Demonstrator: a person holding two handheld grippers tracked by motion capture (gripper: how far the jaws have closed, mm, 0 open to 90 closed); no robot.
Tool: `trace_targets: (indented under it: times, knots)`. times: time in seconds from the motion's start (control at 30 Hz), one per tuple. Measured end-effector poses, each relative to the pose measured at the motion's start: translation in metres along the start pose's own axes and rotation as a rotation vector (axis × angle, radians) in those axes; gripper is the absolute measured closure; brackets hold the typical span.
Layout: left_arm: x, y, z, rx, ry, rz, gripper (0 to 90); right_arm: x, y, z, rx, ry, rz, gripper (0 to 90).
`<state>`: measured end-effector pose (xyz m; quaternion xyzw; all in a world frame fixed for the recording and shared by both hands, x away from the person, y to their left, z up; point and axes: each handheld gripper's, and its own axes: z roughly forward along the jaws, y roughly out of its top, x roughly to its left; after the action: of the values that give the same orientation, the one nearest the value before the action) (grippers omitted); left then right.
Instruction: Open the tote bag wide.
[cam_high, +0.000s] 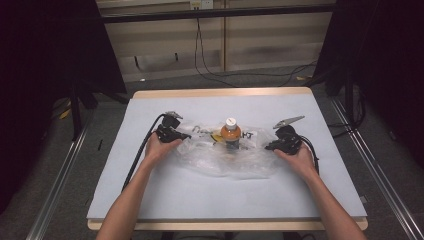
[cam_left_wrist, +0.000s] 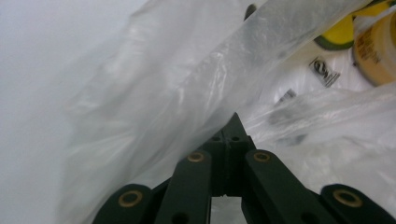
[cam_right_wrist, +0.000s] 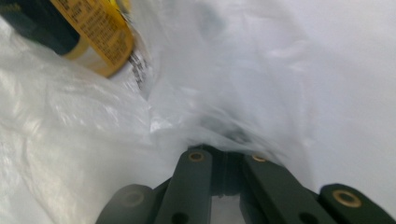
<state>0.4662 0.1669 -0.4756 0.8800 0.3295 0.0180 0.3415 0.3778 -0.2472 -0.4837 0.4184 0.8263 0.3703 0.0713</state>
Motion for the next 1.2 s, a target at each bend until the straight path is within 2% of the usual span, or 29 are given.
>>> trace_targets:
  times: [0.1,0.17,0.2,0.27,0.33,0.37,0.4,0.43,0.47,0.5,0.53,0.57,0.6,0.63,0.67,0.7,0.73,0.8,0.83,0.87,0.9,0.93,1.0,1.03,1.07,1.1,1.13,1.2]
  knots:
    - [-0.001,-0.006,-0.008,0.021,0.014,0.032,90.0,-0.004,-0.007,-0.008,0.003,-0.007,-0.004,90.0]
    - [0.000,-0.010,-0.012,0.028,0.009,0.040,90.0,-0.001,-0.009,-0.012,0.018,-0.025,-0.030,90.0]
    - [0.001,-0.011,-0.016,0.065,0.017,0.087,90.0,-0.001,-0.009,-0.013,0.028,-0.032,-0.044,90.0]
    - [0.000,-0.014,-0.021,0.098,0.034,0.127,90.0,0.000,-0.008,-0.016,0.058,-0.040,-0.065,90.0]
    - [-0.002,-0.016,-0.023,0.105,0.045,0.155,90.0,-0.001,-0.009,-0.018,0.069,-0.034,-0.090,90.0]
    - [-0.006,-0.017,-0.022,0.077,0.048,0.115,90.0,-0.001,-0.009,-0.019,0.077,-0.036,-0.098,90.0]
    - [-0.006,-0.017,-0.023,0.094,0.056,0.138,90.0,-0.002,-0.009,-0.021,0.087,-0.031,-0.110,90.0]
    - [-0.005,-0.017,-0.026,0.132,0.058,0.185,90.0,-0.002,-0.009,-0.022,0.104,-0.036,-0.110,90.0]
    - [-0.008,-0.019,-0.026,0.122,0.068,0.178,90.0,-0.002,-0.009,-0.023,0.109,-0.038,-0.129,90.0]
    - [-0.008,-0.019,-0.028,0.147,0.080,0.220,90.0,-0.001,-0.009,-0.024,0.124,-0.040,-0.130,90.0]
    - [-0.010,-0.020,-0.029,0.143,0.083,0.226,90.0,-0.001,-0.009,-0.025,0.130,-0.045,-0.144,90.0]
    - [-0.012,-0.023,-0.028,0.111,0.081,0.195,90.0,0.000,-0.009,-0.026,0.138,-0.046,-0.148,90.0]
    - [-0.013,-0.024,-0.029,0.109,0.080,0.189,90.0,0.000,-0.010,-0.028,0.147,-0.046,-0.152,90.0]
    - [-0.011,-0.023,-0.031,0.148,0.083,0.234,90.0,-0.002,-0.010,-0.029,0.149,-0.043,-0.147,90.0]
    - [-0.014,-0.023,-0.029,0.125,0.089,0.205,90.0,-0.004,-0.010,-0.028,0.139,-0.029,-0.136,90.0]
    - [-0.014,-0.019,-0.031,0.177,0.105,0.255,90.0,-0.004,-0.010,-0.028,0.145,-0.029,-0.140,90.0]
    - [-0.018,-0.018,-0.029,0.153,0.115,0.228,90.0,-0.001,-0.008,-0.028,0.156,-0.041,-0.143,90.0]
    - [-0.019,-0.016,-0.028,0.134,0.095,0.216,90.0,-0.001,-0.008,-0.027,0.151,-0.042,-0.136,90.0]
    - [-0.019,-0.014,-0.029,0.126,0.081,0.227,90.0,-0.001,-0.007,-0.028,0.145,-0.033,-0.133,90.0]
    - [-0.020,-0.013,-0.031,0.100,0.067,0.222,90.0,0.000,-0.006,-0.029,0.126,-0.023,-0.117,90.0]
    - [-0.023,-0.011,-0.033,0.045,0.067,0.193,90.0,0.000,-0.005,-0.031,0.094,-0.002,-0.106,90.0]
    - [-0.025,-0.010,-0.035,0.015,0.057,0.174,90.0,0.000,-0.002,-0.035,0.060,0.005,-0.100,90.0]
    - [-0.026,-0.005,-0.043,0.011,0.041,0.202,90.0,0.000,0.001,-0.041,0.020,0.017,-0.101,90.0]
    - [-0.031,-0.004,-0.045,-0.019,0.038,0.182,90.0,0.000,0.003,-0.044,0.012,0.013,-0.103,90.0]
    - [-0.031,-0.004,-0.045,-0.019,0.038,0.182,90.0,0.000,0.003,-0.044,0.012,0.013,-0.103,90.0]
    - [-0.034,0.001,-0.057,-0.054,0.012,0.210,90.0,0.002,0.006,-0.053,-0.022,0.034,-0.098,90.0]
    - [-0.034,0.001,-0.060,-0.075,-0.015,0.205,90.0,0.004,0.007,-0.059,-0.041,0.037,-0.108,90.0]
    - [-0.036,0.002,-0.068,-0.102,-0.012,0.208,90.0,0.007,0.009,-0.065,-0.065,0.039,-0.110,90.0]
